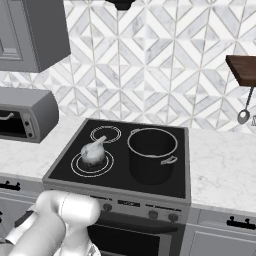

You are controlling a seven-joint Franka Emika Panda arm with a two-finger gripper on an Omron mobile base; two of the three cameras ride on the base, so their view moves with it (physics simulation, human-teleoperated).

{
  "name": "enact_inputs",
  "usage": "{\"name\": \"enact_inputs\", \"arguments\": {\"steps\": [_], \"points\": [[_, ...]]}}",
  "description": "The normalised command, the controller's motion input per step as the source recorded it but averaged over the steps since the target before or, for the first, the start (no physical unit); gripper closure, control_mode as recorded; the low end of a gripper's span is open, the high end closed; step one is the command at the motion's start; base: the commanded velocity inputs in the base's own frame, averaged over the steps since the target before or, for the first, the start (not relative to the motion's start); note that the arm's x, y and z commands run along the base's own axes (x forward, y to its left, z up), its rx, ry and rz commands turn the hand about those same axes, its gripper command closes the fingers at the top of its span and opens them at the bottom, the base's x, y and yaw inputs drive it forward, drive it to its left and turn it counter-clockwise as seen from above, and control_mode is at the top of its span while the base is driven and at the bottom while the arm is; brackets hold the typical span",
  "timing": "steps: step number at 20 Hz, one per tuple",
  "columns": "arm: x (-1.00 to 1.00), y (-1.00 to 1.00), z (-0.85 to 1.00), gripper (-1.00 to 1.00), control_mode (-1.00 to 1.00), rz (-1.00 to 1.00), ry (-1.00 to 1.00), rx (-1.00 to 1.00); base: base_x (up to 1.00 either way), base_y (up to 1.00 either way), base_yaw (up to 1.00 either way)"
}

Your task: Pick the kettle from the counter and place it on a stove burner. Then turn the burner on.

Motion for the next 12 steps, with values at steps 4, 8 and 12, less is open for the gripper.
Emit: {"name": "enact_inputs", "arguments": {"steps": [4,8,12], "points": [[0.0,0.12,-0.33,1.0,-1.0,0.17,0.0,-0.04,0.0,0.0,0.0],[0.0,0.38,-0.51,1.0,-1.0,0.24,0.02,-0.13,0.0,0.0,0.0],[0.0,0.53,-0.58,1.0,-1.0,0.25,0.12,-0.16,0.0,0.0,0.0]]}}
